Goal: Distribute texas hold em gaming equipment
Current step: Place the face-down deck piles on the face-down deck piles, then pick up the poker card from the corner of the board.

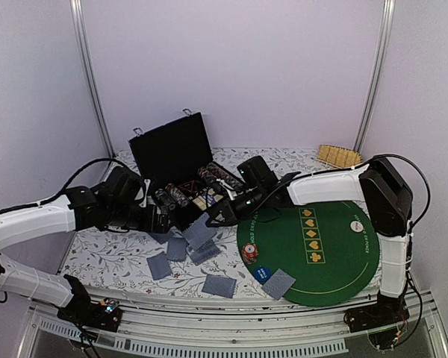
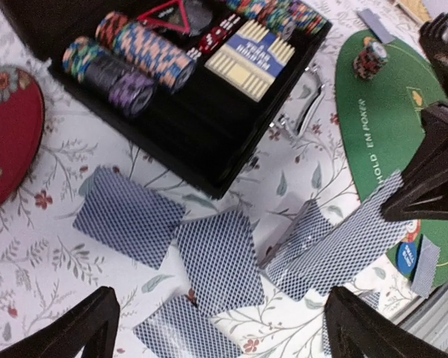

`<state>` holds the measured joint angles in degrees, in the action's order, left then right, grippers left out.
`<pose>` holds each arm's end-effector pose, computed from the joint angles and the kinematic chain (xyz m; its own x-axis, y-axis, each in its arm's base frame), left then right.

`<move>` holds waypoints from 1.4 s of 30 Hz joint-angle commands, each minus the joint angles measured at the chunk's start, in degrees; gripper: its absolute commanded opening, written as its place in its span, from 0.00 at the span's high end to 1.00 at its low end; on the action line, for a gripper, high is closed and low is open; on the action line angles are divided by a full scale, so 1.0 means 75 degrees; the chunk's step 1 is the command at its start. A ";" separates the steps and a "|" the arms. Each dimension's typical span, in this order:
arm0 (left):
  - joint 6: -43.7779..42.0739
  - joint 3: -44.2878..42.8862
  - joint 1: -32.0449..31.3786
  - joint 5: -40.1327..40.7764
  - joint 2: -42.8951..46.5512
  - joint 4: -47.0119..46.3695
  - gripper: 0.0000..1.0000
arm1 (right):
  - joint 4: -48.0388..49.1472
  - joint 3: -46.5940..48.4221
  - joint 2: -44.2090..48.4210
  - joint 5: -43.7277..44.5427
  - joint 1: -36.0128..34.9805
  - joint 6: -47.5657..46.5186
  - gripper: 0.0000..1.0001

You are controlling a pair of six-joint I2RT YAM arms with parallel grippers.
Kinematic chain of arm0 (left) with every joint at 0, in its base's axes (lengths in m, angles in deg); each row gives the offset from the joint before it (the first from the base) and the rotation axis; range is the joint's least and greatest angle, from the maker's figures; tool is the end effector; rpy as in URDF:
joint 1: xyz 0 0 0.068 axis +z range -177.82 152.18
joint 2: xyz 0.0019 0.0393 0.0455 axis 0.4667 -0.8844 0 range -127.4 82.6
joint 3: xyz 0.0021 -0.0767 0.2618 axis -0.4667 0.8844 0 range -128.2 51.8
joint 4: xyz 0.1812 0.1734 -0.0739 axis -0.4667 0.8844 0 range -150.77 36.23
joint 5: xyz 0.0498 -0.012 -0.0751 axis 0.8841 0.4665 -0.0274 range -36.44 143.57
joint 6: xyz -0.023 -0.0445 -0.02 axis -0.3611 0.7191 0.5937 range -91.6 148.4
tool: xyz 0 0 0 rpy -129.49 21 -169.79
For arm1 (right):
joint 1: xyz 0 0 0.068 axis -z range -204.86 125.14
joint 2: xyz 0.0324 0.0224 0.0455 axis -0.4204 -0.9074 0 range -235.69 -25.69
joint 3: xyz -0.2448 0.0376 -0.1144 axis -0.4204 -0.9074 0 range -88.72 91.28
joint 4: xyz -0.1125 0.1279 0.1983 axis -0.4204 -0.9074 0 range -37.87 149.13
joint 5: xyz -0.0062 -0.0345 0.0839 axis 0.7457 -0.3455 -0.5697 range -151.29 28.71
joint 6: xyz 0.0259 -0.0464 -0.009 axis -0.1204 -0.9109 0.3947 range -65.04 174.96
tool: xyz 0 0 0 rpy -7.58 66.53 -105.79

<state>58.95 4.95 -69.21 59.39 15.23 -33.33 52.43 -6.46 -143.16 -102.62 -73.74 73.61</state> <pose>0.1841 -0.1575 0.2462 -0.7882 0.0206 -0.6150 0.2393 0.9310 -0.2755 0.2792 0.3556 0.1882 -0.7005 -0.4373 -0.5639 -0.7017 0.2783 0.6559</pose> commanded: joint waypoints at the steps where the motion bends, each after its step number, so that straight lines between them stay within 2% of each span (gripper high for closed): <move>1: 0.1381 0.0665 0.0159 0.0399 0.0212 0.0061 0.02 | 0.0641 -0.0187 -0.0286 -0.0113 -0.0043 0.0949 0.98; 3: 0.2061 0.1025 0.0163 0.0718 0.0176 0.0112 0.02 | 0.0824 -0.0279 -0.0435 -0.0298 -0.0034 0.1124 0.98; 8: 0.3405 0.1683 0.0132 0.0744 0.0030 -0.0177 0.02 | 0.1004 -0.0224 -0.0825 -0.0563 -0.0012 0.1466 0.98; 16: 0.3987 0.2105 -0.0400 0.0546 -0.0583 -0.0876 0.02 | 0.0951 -0.0223 -0.1114 -0.0480 0.0089 0.1438 0.98; 18: 0.4022 0.2019 -0.0542 0.0527 -0.0779 -0.0889 0.02 | 0.0872 -0.0196 -0.1171 -0.0382 0.0099 0.1438 0.93; 19: 0.4057 0.1986 -0.0607 0.0530 -0.0881 -0.0899 0.02 | 0.0794 -0.0173 -0.1193 -0.0320 0.0102 0.1416 0.88; 21: 0.4117 0.1958 -0.0724 0.0517 -0.1104 -0.0958 0.02 | 0.0600 -0.0128 -0.1184 -0.0121 0.0097 0.1355 0.71; 24: 0.4107 0.1884 -0.0808 0.0472 -0.1487 -0.0987 0.02 | 0.0354 -0.0088 -0.1084 0.0169 0.0100 0.1175 0.61; 29: 0.4139 0.1697 -0.0914 0.0482 -0.1990 -0.0813 0.02 | -0.0114 0.0132 -0.0966 0.0640 0.0101 0.0873 0.59; 42: 0.5007 0.1410 -0.1870 0.0891 -0.2168 0.0999 0.02 | -0.0744 0.0357 -0.0171 0.1459 0.0084 0.0176 0.56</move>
<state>92.08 15.18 -79.83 67.91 1.09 -34.64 48.24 -4.82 -148.95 -93.63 -73.22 77.48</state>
